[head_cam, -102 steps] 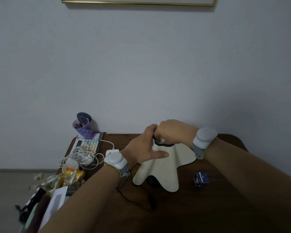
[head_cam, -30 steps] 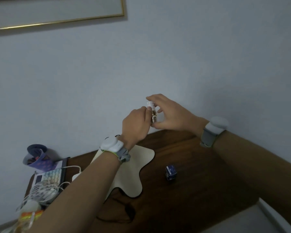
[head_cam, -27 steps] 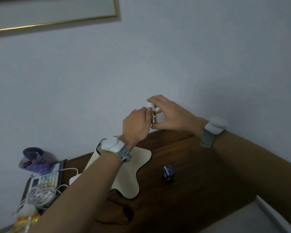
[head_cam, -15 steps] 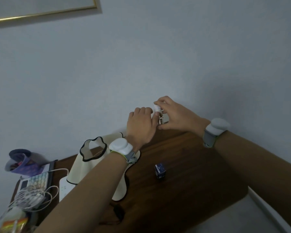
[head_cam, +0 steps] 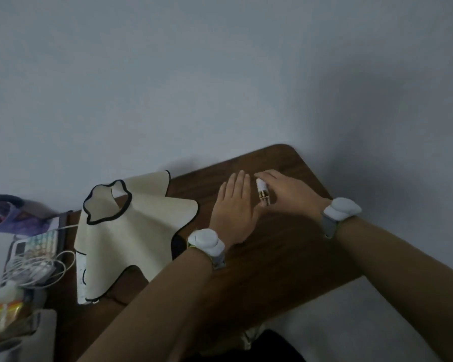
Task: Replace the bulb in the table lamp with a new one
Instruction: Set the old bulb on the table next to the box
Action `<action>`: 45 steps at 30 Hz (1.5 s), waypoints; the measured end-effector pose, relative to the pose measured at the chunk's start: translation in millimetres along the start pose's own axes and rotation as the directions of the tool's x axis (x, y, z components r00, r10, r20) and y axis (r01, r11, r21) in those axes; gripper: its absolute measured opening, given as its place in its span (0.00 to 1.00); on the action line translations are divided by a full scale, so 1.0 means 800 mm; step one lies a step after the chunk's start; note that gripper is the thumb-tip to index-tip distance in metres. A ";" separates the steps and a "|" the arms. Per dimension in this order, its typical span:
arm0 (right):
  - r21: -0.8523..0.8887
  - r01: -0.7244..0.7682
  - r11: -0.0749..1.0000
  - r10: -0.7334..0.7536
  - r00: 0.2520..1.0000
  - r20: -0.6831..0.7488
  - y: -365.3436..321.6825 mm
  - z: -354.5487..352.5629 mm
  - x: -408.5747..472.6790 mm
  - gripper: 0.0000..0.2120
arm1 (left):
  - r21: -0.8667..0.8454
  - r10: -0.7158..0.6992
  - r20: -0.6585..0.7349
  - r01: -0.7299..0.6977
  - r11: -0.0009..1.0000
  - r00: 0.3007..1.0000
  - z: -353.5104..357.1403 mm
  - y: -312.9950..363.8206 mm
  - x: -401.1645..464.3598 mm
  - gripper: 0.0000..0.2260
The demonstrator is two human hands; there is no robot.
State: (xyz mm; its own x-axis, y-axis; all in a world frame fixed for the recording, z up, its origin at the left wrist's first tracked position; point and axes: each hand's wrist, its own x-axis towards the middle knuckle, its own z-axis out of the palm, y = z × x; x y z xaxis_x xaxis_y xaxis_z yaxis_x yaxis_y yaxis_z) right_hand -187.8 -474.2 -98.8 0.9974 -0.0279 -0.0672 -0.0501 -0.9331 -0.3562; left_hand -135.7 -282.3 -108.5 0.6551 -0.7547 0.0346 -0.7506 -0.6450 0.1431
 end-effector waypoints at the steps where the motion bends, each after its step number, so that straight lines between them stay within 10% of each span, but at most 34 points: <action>1: 0.007 -0.007 1.000 0.007 1.000 0.029 0.001 0.013 -0.005 0.43 | -0.015 -0.004 0.009 0.004 1.000 1.000 0.010 0.000 -0.009 0.34; 21: -0.067 -0.089 0.994 0.109 0.905 0.410 0.011 0.192 -0.020 0.51 | 0.100 -0.385 0.268 0.372 0.923 0.883 0.173 -0.023 -0.107 0.44; 45: -0.017 -0.061 0.998 0.062 0.875 0.481 0.015 0.215 -0.009 0.55 | 0.101 -0.394 0.339 0.383 0.918 0.854 0.180 -0.027 -0.116 0.43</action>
State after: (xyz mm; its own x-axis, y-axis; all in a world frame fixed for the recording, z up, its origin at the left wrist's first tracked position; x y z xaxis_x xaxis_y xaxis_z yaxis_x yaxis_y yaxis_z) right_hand -204.6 -423.5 -262.8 0.8440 0.0906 -0.5287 -0.1097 -0.9356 -0.3355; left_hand -192.6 -215.6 -257.0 0.8263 -0.4315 -0.3620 -0.4470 -0.8934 0.0448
